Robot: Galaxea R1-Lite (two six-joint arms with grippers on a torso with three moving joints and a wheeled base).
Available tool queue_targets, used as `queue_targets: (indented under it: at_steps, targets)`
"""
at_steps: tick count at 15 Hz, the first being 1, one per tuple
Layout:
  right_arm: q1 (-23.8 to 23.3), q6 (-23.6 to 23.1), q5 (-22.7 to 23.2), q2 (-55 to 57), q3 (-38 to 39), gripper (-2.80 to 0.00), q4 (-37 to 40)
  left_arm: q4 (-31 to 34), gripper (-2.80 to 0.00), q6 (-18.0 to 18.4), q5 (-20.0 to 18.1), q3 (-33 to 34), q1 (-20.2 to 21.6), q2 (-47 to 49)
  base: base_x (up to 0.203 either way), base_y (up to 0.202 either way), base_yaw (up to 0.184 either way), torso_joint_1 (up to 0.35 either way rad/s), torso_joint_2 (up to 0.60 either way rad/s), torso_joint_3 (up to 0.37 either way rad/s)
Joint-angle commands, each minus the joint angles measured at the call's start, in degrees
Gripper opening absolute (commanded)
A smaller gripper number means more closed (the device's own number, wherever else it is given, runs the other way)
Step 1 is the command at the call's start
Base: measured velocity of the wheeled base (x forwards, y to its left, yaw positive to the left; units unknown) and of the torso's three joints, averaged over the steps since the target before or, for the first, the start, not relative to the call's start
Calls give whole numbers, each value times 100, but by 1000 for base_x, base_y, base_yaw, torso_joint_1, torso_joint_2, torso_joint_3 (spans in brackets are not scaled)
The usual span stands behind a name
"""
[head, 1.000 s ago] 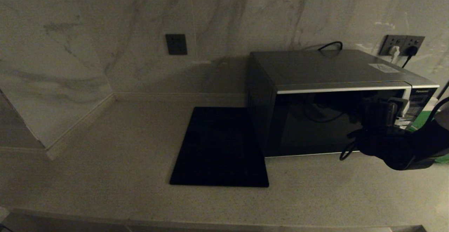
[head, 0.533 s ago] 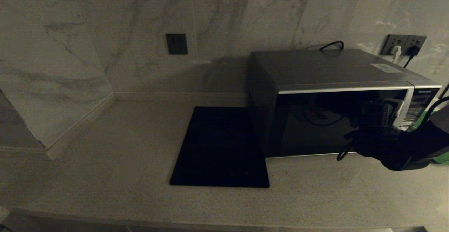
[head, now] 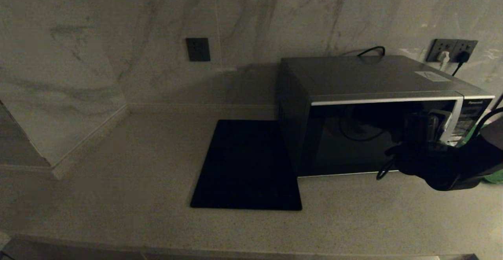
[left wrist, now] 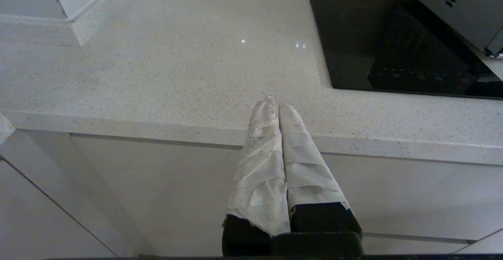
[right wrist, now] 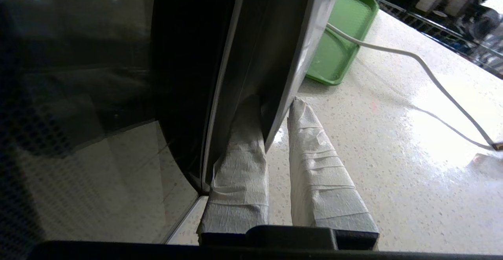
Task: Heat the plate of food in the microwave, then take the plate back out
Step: Open the microwave oven
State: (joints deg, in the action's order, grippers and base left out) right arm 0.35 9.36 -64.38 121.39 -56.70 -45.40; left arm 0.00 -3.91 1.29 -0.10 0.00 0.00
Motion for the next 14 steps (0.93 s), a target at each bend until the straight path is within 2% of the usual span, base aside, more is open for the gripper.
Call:
queue_targets:
  at_steps: [1, 6, 14]
  targets:
    - [8, 21, -372, -10, -52, -280, -66, 0, -280, -5, 3, 1, 0, 0, 0, 0, 0, 0, 0, 0]
    - [0, 27, -1095, -78, 28, -280, -425, 0, -280, -5, 3, 1, 0, 0, 0, 0, 0, 0, 0, 0]
    - [9, 39, -1195, -400, 735, -280, -959, 0, -280, -5, 3, 1, 0, 0, 0, 0, 0, 0, 0, 0]
